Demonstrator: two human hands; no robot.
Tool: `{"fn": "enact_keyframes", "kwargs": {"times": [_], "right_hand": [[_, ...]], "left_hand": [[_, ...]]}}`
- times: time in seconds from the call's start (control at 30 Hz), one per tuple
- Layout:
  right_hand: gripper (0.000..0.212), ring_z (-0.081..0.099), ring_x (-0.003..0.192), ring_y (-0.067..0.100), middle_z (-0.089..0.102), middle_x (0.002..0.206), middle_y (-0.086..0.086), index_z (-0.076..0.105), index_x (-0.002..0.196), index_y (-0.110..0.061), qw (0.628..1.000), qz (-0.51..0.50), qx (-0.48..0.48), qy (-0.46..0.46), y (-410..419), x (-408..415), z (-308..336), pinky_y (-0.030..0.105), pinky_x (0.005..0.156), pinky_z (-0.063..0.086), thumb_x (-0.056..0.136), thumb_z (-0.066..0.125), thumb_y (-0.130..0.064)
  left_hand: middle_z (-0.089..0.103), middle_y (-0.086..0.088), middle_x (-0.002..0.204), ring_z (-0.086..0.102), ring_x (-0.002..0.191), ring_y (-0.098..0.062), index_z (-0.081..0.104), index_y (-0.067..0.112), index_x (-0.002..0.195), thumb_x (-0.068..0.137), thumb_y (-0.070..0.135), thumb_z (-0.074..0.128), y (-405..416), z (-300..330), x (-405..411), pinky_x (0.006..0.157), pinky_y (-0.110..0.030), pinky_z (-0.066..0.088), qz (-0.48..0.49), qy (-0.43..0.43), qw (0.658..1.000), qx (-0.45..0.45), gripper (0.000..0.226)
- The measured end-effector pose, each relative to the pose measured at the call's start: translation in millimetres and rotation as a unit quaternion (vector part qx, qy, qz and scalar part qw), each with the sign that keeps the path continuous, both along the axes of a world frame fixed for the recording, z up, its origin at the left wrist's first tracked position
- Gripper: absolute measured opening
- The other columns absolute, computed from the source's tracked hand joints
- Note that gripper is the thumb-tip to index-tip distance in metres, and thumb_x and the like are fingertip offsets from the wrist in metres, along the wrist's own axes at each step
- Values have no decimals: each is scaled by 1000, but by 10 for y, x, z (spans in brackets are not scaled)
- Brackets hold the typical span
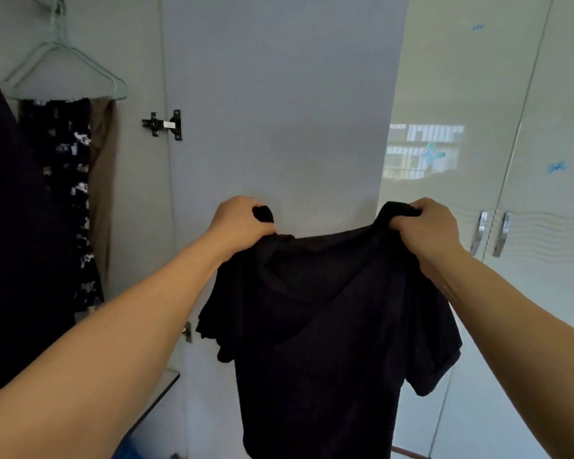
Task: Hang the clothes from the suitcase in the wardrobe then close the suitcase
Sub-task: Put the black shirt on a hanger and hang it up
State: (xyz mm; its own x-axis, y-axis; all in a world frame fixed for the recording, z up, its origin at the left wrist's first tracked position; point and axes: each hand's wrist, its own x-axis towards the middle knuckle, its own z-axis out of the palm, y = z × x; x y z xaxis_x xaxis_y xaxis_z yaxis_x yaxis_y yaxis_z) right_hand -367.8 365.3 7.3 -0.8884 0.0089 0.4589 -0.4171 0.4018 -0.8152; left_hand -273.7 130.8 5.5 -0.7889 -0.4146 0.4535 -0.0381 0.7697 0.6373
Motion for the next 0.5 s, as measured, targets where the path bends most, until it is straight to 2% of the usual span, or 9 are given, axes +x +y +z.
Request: {"fn": "enact_keyframes", "kwargs": {"times": [0.07, 0.1, 0.2, 0.27, 0.33, 0.4, 0.47, 0.5], "right_hand": [[12, 62, 82, 30, 62, 83, 15, 58, 87, -2, 996, 7, -76, -53, 7, -41, -29, 38, 73, 52, 80, 60, -11], [15, 64, 86, 32, 64, 91, 20, 60, 91, 1, 988, 30, -121, -95, -3, -56, -37, 41, 77, 55, 82, 61, -11], [14, 66, 83, 28, 66, 98, 17, 63, 101, 2, 943, 112, -226, -218, -92, -47, -25, 43, 81, 56, 90, 56, 0], [16, 66, 81, 27, 67, 98, 15, 64, 102, 1, 930, 131, -234, -251, -186, -38, 3, 44, 82, 55, 91, 52, 1], [12, 68, 82, 29, 69, 95, 15, 66, 98, -2, 936, 150, -211, -238, -276, 16, 29, 42, 74, 57, 89, 59, -4], [13, 68, 76, 31, 69, 88, 17, 66, 93, -1, 953, 168, -154, -199, -427, 96, 80, 38, 65, 57, 81, 69, -2], [19, 66, 76, 35, 67, 87, 23, 64, 92, 3, 970, 164, -78, -159, -610, 155, 144, 42, 68, 58, 74, 69, 8], [19, 65, 76, 36, 65, 87, 24, 62, 90, 4, 977, 156, -44, -139, -759, 176, 186, 44, 70, 55, 73, 63, 12]], "left_hand": [[59, 0, 81, 55, 75, -14, 62, 10, 86, 84, 21, 68, -79, -8, -19, 56, -21, 42, 33, 43, 997, 59, 12], [59, -2, 81, 55, 73, -14, 63, 9, 87, 86, 20, 65, -121, -14, -36, 59, -24, 44, 38, 56, 992, 102, 11], [59, 0, 86, 57, 83, -17, 59, 13, 82, 91, 18, 60, -213, -44, -74, 71, -28, 48, 39, 77, 979, 187, 11], [60, 1, 92, 58, 92, -18, 58, 19, 80, 92, 21, 60, -234, -57, -83, 72, -23, 47, 19, 84, 977, 195, 12], [62, 3, 95, 59, 94, -16, 62, 20, 86, 88, 35, 64, -206, -61, -59, 73, -23, 45, -41, 65, 984, 163, 15], [58, 11, 98, 55, 94, -10, 63, 24, 96, 78, 50, 70, -206, -22, 31, 71, -19, 41, -102, 6, 990, 94, 32], [55, 11, 111, 51, 101, -8, 59, 28, 110, 68, 50, 78, -246, 41, 62, 73, -18, 39, -116, -84, 990, -5, 51], [54, 9, 115, 50, 101, -9, 58, 28, 113, 68, 43, 81, -332, 63, 49, 74, -19, 39, -93, -113, 987, -66, 54]]}}
